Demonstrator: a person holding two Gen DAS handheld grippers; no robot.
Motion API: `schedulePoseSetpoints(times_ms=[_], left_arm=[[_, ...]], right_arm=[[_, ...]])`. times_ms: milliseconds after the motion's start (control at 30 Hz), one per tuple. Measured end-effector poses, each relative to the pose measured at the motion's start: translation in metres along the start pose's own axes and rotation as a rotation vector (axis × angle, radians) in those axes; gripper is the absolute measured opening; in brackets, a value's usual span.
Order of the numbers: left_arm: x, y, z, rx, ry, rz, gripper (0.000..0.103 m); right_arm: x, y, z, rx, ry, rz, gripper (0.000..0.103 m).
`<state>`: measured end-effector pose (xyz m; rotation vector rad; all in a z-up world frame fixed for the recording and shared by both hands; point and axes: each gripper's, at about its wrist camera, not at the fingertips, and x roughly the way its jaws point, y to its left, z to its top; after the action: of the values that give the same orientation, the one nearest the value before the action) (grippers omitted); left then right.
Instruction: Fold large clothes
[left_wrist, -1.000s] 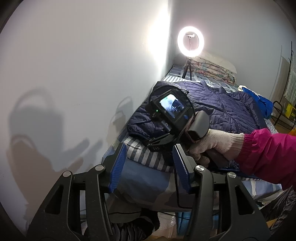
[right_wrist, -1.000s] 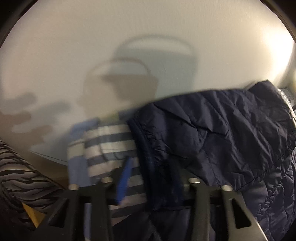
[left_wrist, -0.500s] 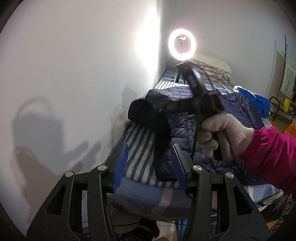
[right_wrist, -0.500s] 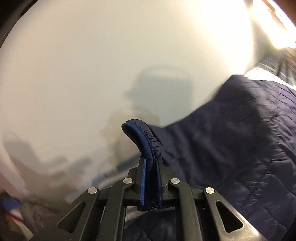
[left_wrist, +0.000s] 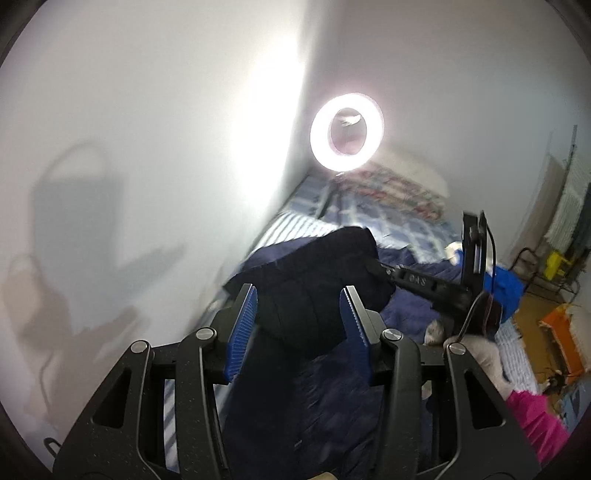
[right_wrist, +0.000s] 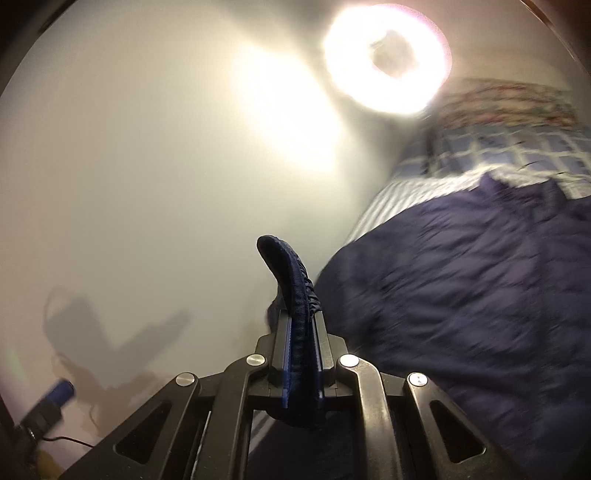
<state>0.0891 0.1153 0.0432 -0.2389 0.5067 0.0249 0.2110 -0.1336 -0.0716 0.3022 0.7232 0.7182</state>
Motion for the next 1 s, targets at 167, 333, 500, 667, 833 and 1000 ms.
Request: schedulePoseSetpoints(times_ms=[167, 333, 500, 667, 833, 1000], left_arm=[[0.015, -0.009, -0.015, 0.034, 0.018, 0.0, 0.048], [0.031, -0.017, -0.03, 0.073, 0.073, 0.025, 0.048], [0.033, -0.031, -0.033, 0.092, 0.081, 0.035, 0.048], [0.036, -0.052, -0.034, 0.147, 0.08, 0.046, 0.048], [0.041, -0.067, -0.036, 0.17, 0.093, 0.066, 0.048], [0.045, -0.076, -0.036, 0.183, 0.081, 0.081, 0.048]], right_arm=[[-0.05, -0.081, 0.02, 0.091, -0.126, -0.12, 0.008], [-0.087, -0.193, 0.012, 0.243, -0.216, -0.292, 0.008], [-0.09, -0.267, -0.001, 0.361, -0.181, -0.434, 0.007], [-0.074, -0.274, 0.014, 0.251, -0.15, -0.437, 0.007], [-0.051, -0.281, 0.009, 0.215, -0.058, -0.501, 0.007], [-0.041, -0.303, -0.003, 0.25, 0.013, -0.561, 0.013]])
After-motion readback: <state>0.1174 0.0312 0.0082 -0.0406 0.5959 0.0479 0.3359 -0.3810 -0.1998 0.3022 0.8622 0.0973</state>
